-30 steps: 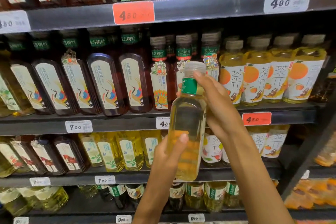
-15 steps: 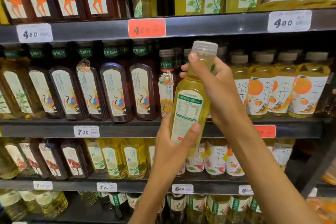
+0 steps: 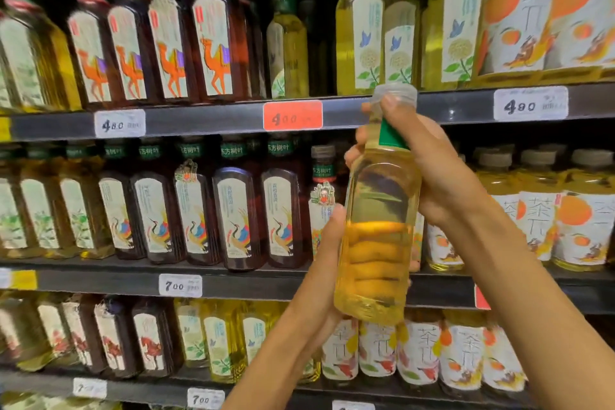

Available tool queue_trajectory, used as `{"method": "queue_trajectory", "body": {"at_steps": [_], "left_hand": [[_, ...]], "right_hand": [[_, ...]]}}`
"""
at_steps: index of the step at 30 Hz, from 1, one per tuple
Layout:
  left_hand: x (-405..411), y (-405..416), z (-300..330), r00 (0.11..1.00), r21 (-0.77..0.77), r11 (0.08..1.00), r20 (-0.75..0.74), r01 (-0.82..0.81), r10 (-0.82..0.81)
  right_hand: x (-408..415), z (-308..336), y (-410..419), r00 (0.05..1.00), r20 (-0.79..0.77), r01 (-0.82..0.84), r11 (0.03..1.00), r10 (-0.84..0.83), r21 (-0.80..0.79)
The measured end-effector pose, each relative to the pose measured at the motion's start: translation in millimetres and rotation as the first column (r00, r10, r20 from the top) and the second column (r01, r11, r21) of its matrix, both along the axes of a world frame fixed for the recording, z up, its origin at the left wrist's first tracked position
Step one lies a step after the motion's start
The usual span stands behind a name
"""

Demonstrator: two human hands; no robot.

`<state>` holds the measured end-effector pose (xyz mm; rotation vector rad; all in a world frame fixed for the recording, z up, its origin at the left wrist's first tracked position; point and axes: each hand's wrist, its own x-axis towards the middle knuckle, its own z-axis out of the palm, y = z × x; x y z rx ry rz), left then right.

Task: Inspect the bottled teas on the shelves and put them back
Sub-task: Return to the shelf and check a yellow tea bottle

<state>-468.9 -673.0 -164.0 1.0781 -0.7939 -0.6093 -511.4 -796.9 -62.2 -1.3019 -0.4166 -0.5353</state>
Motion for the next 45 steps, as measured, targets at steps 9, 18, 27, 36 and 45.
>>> {"method": "queue_trajectory", "body": {"at_steps": [9, 18, 27, 36, 45], "left_hand": [[11.2, -8.6, 84.0, 0.812, -0.120, 0.922, 0.441, -0.367, 0.381], [51.1, -8.0, 156.5, 0.809, -0.313, 0.920, 0.462, -0.234, 0.363], [94.1, -13.8, 203.5, 0.603, -0.349, 0.814, 0.550, -0.464, 0.578], [126.9, -29.5, 217.8, 0.638, -0.141, 0.889, 0.649, -0.435, 0.415], [155.5, -26.0, 214.7, 0.701, -0.069, 0.954, 0.663, -0.292, 0.262]], "right_hand": [[9.9, 71.9, 13.9, 0.928, 0.073, 0.372, 0.915, -0.365, -0.159], [32.6, 145.8, 14.7, 0.940, 0.336, 0.167, 0.929, -0.050, -0.330], [71.6, 171.9, 19.4, 0.792, 0.523, 0.476, 0.855, -0.315, -0.207], [108.9, 171.2, 1.5, 0.789, 0.477, 0.536, 0.813, -0.387, -0.228], [146.3, 162.5, 3.6, 0.714, 0.450, 0.678, 0.690, -0.536, -0.254]]}}
